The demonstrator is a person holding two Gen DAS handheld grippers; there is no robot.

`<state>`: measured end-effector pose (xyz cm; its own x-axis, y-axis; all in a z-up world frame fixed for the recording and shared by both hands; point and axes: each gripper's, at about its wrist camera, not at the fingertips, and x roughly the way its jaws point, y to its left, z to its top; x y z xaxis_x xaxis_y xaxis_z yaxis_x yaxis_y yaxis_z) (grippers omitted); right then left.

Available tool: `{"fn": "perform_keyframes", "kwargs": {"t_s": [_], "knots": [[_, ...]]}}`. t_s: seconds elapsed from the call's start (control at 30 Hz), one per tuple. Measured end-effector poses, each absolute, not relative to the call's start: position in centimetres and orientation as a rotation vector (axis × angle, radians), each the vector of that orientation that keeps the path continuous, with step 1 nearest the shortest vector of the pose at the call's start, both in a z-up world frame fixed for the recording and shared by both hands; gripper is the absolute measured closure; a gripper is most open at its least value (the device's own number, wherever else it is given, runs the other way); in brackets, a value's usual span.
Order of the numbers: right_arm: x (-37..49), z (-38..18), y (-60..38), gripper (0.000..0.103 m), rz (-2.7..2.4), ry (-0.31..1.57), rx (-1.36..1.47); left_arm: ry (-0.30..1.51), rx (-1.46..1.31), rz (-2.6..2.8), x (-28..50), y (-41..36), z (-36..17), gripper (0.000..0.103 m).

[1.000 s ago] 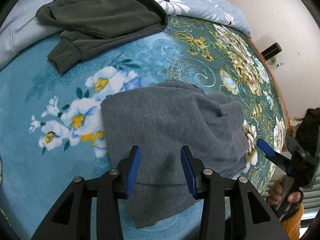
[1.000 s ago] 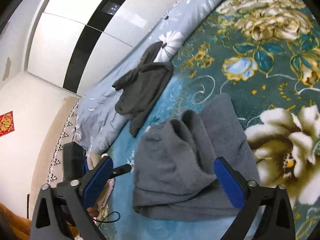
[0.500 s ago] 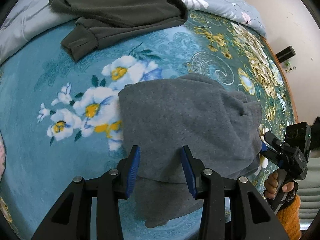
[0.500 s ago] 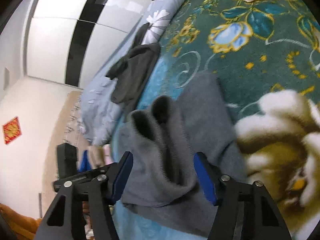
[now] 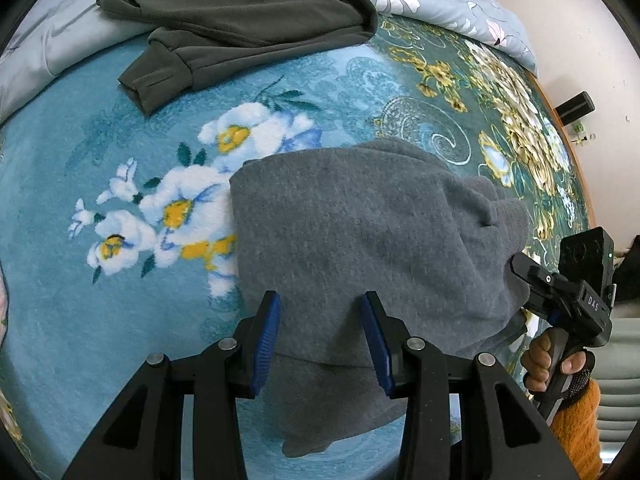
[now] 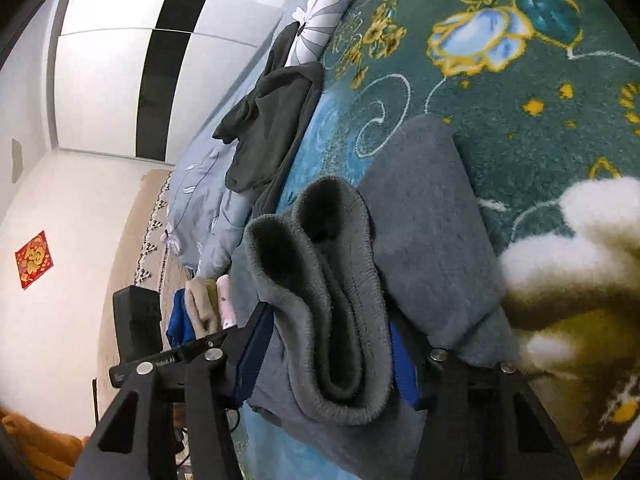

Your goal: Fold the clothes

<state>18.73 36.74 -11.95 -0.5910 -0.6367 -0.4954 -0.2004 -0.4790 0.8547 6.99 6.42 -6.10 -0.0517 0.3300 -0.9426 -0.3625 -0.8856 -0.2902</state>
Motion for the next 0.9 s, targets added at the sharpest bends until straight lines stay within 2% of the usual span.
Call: {"fn": "perform_keyframes", "kwargs": {"t_s": [0.23,0.37,0.47,0.57,0.6,0.9], "knots": [[19.2,-9.8,35.8,0.044,-2.158,-1.359,1.167,0.016,-1.77,1.995,6.9,5.7,-5.8,0.06],[18.8,-12.5,35.8,0.059,-2.138,-1.454,1.276,-0.004,-1.774,1.999,6.9,5.6,-5.8,0.06],[18.7,-12.4,35.9,0.064,-2.138,-1.5,1.275,-0.012,-1.773,1.996,7.1,5.6,-5.9,0.06],[18.9,-11.7,36.0,0.081,-2.12,-1.533,1.247,-0.023,-1.775,1.993,7.2,5.5,-5.9,0.06],[19.1,-11.2,36.1,0.084,-2.122,-1.544,1.226,-0.027,-1.774,1.993,7.2,5.5,-5.8,0.06],[21.8,-5.4,38.1,0.087,-2.172,-1.571,0.935,-0.056,-1.702,1.964,7.3,5.9,-4.6,0.06]]}}
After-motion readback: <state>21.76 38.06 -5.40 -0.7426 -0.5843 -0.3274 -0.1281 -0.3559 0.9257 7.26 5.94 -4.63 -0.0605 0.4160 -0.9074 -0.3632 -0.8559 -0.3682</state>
